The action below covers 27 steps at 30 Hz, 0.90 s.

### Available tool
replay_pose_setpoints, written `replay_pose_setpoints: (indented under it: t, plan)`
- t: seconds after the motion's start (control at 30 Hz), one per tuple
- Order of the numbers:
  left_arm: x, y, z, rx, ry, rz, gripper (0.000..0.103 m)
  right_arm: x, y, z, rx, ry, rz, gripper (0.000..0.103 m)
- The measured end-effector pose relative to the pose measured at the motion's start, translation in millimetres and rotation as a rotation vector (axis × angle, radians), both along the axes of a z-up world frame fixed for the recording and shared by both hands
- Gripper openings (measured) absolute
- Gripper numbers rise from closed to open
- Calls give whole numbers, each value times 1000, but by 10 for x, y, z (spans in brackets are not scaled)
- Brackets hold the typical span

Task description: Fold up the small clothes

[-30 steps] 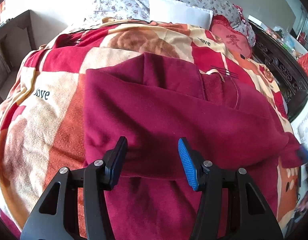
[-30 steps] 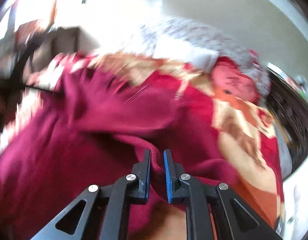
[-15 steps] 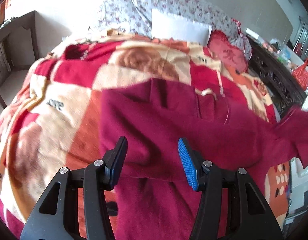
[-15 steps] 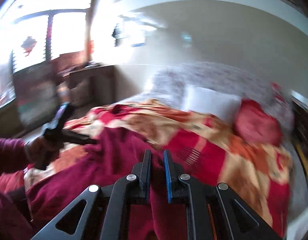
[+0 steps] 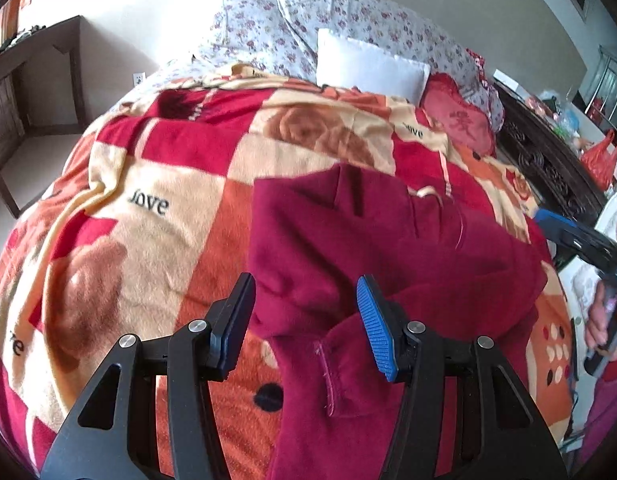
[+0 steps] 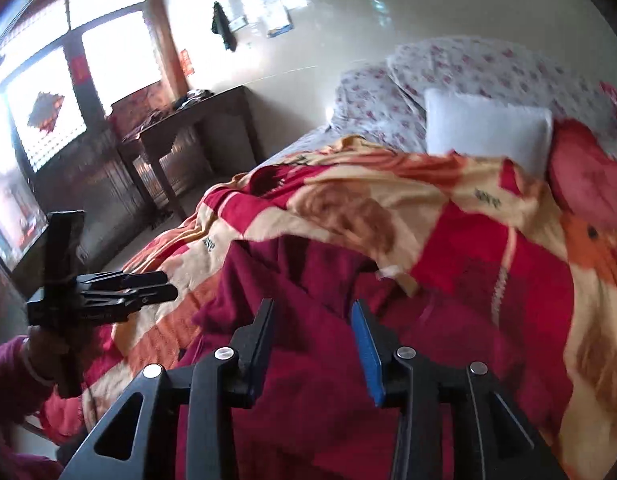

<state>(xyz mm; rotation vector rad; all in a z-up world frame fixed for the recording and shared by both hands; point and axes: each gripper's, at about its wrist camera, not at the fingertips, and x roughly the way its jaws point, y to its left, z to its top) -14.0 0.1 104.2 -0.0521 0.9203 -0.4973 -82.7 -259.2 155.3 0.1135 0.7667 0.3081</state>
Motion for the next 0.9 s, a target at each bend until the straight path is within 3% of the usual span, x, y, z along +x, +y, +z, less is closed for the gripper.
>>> replay_pose_setpoints:
  t: [0.1, 0.23, 0.3, 0.43, 0.53, 0.63, 0.9]
  plan:
    - [-52, 2, -123, -17, 37, -20, 53, -365, -91, -81, 10, 22, 5, 44]
    - [-202, -61, -318, -12, 94, -62, 53, -744, -37, -509, 37, 132, 3, 45]
    - [-302, -106, -386, 19, 103, -79, 53, -767, -12, -766, 76, 198, -21, 45]
    - [-443, -117, -490, 56, 114, -80, 53, -667, 41, -1096, 239, 245, -36, 45]
    - [-477, -92, -531, 56, 136, -83, 53, -498, 162, -1309, 202, 296, -47, 45]
    - [-483, -45, -507, 53, 119, -74, 53, -356, 189, -1314, 280, 273, -39, 45]
    - [-315, 150, -278, 2, 77, -24, 53, 285, 403, -769, 237, 153, 41, 45]
